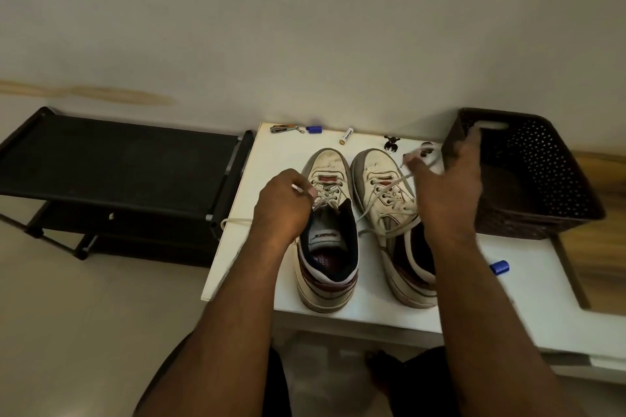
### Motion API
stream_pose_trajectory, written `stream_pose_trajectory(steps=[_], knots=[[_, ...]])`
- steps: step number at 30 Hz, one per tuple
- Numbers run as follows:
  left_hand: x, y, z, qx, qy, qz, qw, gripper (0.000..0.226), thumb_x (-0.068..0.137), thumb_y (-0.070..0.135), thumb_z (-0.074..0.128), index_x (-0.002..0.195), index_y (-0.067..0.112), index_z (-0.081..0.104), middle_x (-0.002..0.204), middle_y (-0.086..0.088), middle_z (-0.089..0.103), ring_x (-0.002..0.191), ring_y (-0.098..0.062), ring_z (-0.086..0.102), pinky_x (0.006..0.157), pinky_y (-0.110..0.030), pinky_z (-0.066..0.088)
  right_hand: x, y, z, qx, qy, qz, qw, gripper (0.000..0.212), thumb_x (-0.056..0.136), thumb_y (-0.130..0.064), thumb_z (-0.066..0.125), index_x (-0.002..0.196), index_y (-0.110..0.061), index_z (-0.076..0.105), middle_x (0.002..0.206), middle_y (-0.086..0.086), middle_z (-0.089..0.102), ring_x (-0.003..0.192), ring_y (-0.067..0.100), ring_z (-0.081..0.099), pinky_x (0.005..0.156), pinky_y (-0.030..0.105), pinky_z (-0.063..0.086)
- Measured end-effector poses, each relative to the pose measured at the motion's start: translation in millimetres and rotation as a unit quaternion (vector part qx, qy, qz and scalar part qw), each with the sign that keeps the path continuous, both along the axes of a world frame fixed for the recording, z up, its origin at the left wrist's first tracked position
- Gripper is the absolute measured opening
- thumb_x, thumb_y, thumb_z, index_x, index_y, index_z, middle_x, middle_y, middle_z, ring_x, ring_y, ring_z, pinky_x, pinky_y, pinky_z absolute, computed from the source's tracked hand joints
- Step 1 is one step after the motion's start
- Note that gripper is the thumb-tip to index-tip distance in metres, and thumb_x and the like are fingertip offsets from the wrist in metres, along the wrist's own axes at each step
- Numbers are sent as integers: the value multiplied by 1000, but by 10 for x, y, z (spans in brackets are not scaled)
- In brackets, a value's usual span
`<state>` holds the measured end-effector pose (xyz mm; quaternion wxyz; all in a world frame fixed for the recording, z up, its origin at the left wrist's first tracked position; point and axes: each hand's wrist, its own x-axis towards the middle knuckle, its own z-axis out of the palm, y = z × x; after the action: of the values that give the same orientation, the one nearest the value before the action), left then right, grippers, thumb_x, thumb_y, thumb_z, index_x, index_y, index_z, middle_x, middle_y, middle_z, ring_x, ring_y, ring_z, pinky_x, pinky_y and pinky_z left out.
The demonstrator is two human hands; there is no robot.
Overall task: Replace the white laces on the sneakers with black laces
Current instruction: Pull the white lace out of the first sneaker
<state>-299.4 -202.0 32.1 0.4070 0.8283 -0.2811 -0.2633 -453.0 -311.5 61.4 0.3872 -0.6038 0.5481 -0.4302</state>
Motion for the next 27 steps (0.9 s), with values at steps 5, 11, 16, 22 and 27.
stream_pose_trajectory(steps=[5,11,16,22,27], knots=[[-68,-45,-64,41,-62,-53,996,37,74,12,78,100,31,58,107,-6,61,90,-21,62,78,-32,54,159,258,-60,-84,142,162,973,49,83,-22,73,129,-20,58,130,1,53,118,15,51,101,28,40],[-213,-60,-111,80,-155,-27,984,24,81,7,66,88,24,51,103,-6,60,81,-21,55,63,-25,36,382,280,-268,27,303,290,907,17,80,-23,73,96,-18,71,96,2,67,88,15,61,75,26,48],[-172,9,-74,54,-124,25,991,17,81,6,67,82,19,57,89,-1,61,78,-18,56,52,-20,33,304,183,-279,63,325,273,903,8,81,-19,73,87,-18,68,94,4,68,87,20,64,82,40,56],[63,177,-37,52,-54,75,994,26,72,7,79,70,20,57,79,1,63,77,-18,61,71,-35,55,181,167,-287,83,293,268,914,10,83,-18,73,81,-13,65,82,4,66,77,19,64,74,43,58],[-38,192,60,108,-158,-46,980,25,82,9,69,95,28,57,112,-3,58,100,-22,56,83,-40,46,232,202,-276,103,277,299,907,11,85,-15,71,96,-16,69,91,4,67,74,17,67,66,37,60]])
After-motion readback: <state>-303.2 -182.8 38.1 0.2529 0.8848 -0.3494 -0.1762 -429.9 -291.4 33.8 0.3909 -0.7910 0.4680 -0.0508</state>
